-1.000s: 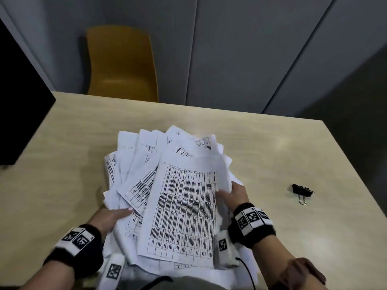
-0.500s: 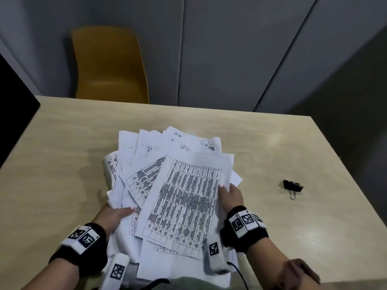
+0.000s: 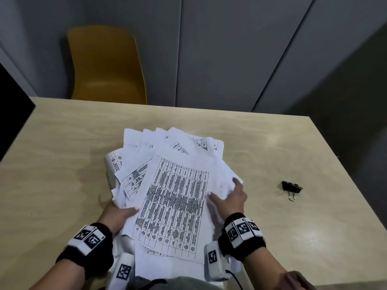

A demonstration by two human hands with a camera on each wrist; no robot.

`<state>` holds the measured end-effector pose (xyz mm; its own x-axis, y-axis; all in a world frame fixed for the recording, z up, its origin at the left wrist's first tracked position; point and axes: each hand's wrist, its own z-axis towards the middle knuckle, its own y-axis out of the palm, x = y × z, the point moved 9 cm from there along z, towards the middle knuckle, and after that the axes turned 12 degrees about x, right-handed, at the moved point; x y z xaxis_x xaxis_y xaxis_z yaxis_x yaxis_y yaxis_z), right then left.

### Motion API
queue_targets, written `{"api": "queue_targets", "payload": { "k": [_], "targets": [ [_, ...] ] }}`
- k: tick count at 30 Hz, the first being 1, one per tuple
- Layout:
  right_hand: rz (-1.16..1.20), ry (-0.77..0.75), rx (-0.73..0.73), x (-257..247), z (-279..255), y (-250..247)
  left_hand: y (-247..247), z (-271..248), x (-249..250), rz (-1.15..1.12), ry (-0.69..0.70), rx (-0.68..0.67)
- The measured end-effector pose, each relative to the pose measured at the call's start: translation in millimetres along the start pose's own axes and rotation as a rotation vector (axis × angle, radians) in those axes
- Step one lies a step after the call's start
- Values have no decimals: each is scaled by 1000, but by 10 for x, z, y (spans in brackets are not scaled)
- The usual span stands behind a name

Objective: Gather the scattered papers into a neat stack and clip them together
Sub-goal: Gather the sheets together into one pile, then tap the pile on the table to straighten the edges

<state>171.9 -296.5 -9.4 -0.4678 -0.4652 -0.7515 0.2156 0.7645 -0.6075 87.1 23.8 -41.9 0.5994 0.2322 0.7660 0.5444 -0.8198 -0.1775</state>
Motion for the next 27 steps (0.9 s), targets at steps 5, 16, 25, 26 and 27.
{"api": "queue_targets", "payload": {
  "k": [5,16,25,26,27],
  "targets": [
    [362,186,-130,120,50,-80,-114,-104,76,-167,-10,-54],
    [391,132,-414,-220,85,9,38,-190,422,-278,109,-246],
    [411,47,-343,-246,54,-49,-46,-120,994,-462,197,-463],
    [464,29,-364,-320,33,-28,-71,-176,1126,-320,347,-321],
    [488,-6,-387,-449,-7,-30,-51,-217,1215,-255,432,-286]
  ]
}}
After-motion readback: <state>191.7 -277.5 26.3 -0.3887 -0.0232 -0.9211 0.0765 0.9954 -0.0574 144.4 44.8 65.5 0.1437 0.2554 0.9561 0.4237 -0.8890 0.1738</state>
